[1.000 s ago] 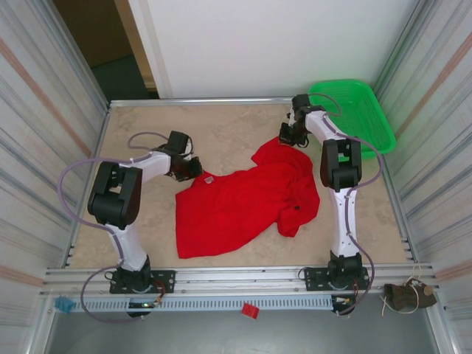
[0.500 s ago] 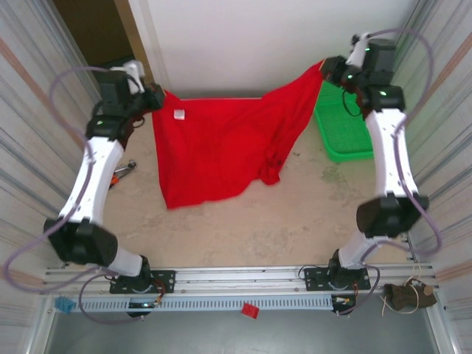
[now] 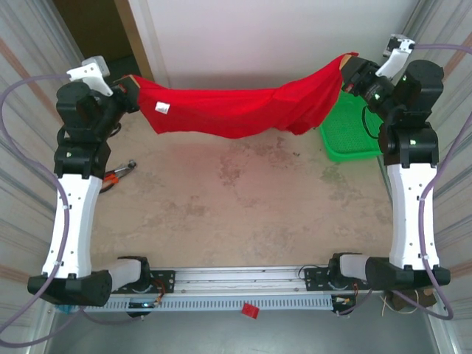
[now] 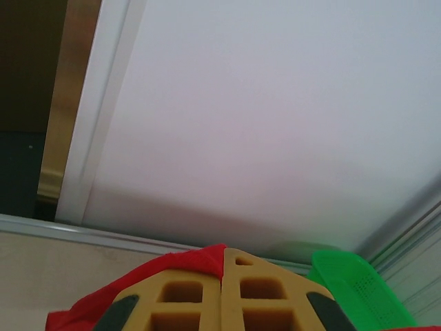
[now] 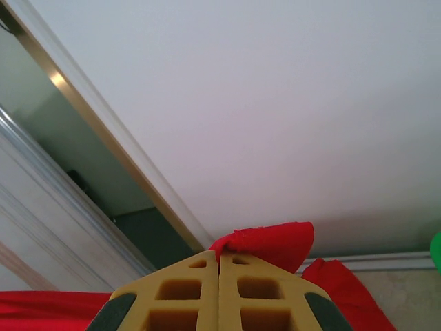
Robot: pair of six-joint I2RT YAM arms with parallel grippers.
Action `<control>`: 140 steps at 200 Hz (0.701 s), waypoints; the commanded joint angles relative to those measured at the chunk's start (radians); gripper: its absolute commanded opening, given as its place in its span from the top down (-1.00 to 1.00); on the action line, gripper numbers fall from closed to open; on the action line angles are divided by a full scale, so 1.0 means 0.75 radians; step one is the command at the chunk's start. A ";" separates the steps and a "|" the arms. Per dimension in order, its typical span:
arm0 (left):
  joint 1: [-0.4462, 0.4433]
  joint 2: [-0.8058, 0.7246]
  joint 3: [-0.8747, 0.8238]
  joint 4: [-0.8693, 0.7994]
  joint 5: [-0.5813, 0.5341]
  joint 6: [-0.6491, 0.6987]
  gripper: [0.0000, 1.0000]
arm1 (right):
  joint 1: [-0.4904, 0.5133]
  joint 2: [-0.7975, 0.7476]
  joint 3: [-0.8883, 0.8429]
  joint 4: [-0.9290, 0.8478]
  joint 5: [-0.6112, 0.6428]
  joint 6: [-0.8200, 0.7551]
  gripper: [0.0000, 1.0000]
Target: Fold the inside-out t-shirt
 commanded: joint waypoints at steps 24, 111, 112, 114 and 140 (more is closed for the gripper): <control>0.008 -0.144 0.113 -0.004 -0.054 -0.088 1.00 | -0.012 -0.143 0.254 -0.009 0.093 -0.060 1.00; 0.054 0.300 -0.033 -0.069 -0.072 -0.021 1.00 | 0.020 0.600 0.456 -0.138 0.004 -0.059 1.00; 0.055 0.306 -0.037 -0.066 -0.074 -0.021 1.00 | 0.022 0.611 0.457 -0.140 0.004 -0.060 1.00; 0.055 0.320 -0.046 -0.061 -0.080 -0.017 1.00 | 0.027 0.635 0.459 -0.145 0.005 -0.066 1.00; 0.065 0.540 -0.093 0.003 -0.130 0.050 1.00 | 0.091 0.957 0.543 -0.203 0.063 -0.134 1.00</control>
